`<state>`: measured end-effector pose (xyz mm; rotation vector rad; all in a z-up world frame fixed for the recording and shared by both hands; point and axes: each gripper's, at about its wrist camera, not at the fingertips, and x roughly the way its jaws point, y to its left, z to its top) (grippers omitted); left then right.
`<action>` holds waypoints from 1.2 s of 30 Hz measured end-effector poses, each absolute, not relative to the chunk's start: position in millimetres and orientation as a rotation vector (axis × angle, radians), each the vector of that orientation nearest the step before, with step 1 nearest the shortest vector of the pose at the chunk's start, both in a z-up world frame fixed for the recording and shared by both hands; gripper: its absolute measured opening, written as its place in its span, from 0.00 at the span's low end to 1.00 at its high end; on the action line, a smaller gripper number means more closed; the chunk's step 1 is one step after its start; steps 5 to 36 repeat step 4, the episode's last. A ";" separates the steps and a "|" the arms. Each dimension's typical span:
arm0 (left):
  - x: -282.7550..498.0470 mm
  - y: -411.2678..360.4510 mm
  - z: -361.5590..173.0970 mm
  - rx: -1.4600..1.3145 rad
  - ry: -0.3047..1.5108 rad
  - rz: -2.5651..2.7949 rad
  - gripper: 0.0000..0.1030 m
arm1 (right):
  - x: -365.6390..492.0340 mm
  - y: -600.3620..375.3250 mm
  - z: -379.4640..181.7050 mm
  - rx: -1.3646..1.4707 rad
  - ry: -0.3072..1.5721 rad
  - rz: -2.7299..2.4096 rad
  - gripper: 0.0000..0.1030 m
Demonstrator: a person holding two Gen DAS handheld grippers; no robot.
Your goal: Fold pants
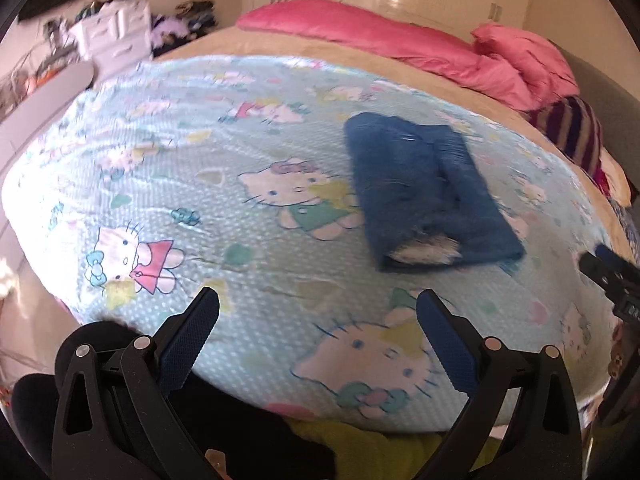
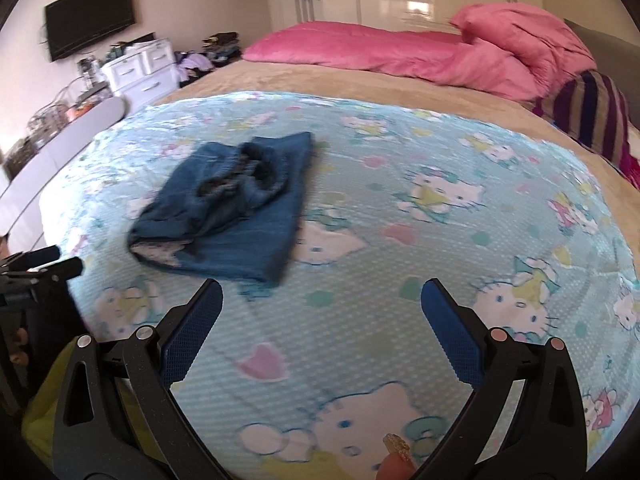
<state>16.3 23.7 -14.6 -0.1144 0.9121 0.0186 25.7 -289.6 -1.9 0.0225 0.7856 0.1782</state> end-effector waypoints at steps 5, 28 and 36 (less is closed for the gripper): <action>49.2 57.7 -21.7 -0.150 0.951 0.078 0.96 | 46.8 -340.0 -11.1 0.066 0.803 0.048 0.91; 49.2 57.7 -21.7 -0.150 0.951 0.078 0.96 | 46.8 -340.0 -11.1 0.066 0.803 0.048 0.91; 49.2 57.7 -21.7 -0.150 0.951 0.078 0.96 | 46.8 -340.0 -11.1 0.066 0.803 0.048 0.91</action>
